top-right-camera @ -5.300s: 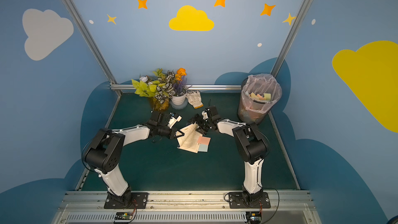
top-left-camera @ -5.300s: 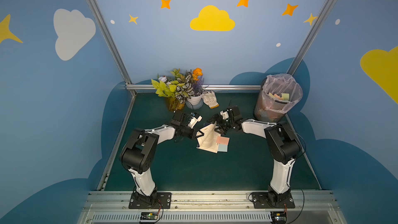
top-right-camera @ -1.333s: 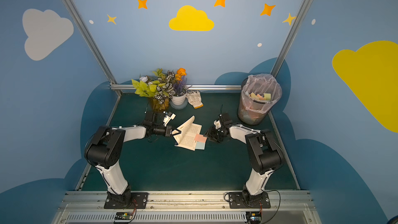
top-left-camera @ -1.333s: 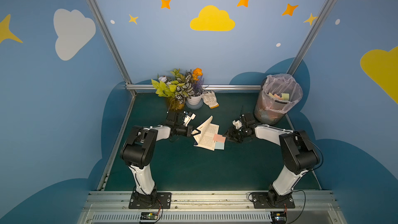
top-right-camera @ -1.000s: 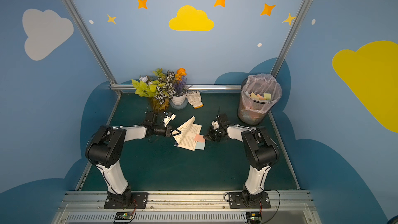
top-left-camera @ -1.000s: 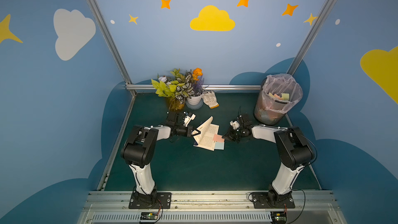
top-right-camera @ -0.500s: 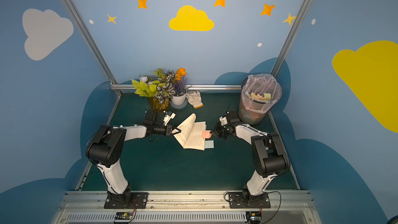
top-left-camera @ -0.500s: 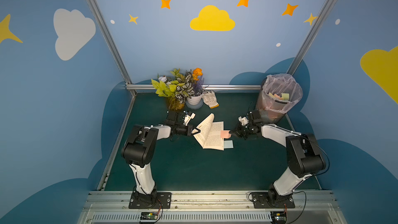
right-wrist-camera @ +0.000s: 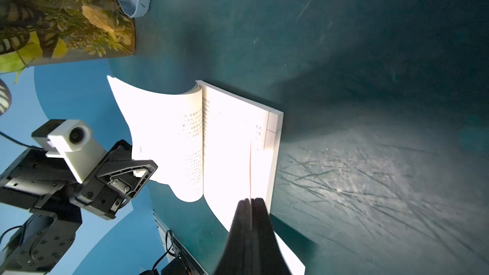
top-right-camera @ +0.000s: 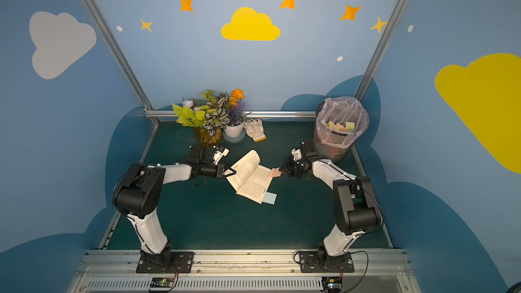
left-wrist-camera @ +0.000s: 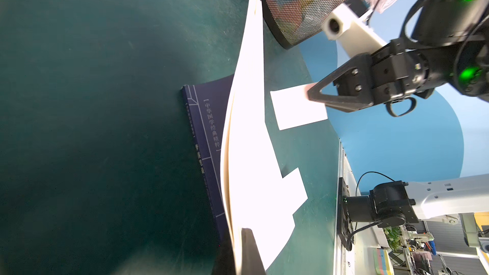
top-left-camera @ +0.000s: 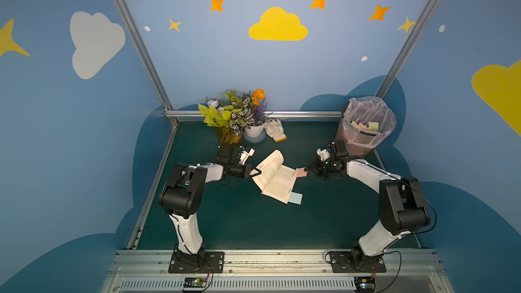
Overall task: Peel off the used sticky note
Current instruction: Tear off the note from the book, then place the note in the trash bin.
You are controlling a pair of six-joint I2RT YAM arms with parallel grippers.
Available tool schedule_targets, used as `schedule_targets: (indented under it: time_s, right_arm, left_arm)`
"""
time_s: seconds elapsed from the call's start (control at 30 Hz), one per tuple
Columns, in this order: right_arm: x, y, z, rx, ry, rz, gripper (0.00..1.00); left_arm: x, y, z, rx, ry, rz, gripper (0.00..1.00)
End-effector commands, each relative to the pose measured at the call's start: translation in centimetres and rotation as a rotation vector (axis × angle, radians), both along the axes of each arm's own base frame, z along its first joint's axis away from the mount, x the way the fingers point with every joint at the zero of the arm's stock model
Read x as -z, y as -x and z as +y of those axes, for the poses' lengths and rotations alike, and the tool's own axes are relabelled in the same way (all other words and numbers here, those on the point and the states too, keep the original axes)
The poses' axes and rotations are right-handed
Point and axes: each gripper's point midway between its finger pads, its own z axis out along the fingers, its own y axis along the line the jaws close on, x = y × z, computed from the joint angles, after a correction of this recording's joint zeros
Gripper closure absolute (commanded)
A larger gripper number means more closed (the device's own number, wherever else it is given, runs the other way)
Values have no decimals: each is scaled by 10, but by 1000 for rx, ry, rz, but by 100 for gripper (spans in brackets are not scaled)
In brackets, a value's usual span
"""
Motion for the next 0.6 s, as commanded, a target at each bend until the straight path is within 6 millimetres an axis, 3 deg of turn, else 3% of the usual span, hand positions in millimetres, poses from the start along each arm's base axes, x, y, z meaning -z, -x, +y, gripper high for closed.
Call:
schedule_targets:
  time_s: [0.0,0.1,0.37,0.47,0.57]
  right_arm:
    - [-62,-8,-6,-27,20,-154,100]
    - [-104,-16,-26,11,97,-254,100]
    - [-224,-37,-109,333,402,-591,100]
    - [-258,-41,-145,462,463,-633,100]
    - [-275,-54,-176,536,540,-627,100]
  left_arm:
    - [17,5,4,-11,-36,65,97]
    - [18,4,4,-12,-38,65,97]
    - [18,4,4,-13,-42,64,97]
    - [18,5,3,-11,-42,61,97]
    - [18,4,4,-12,-44,62,97]
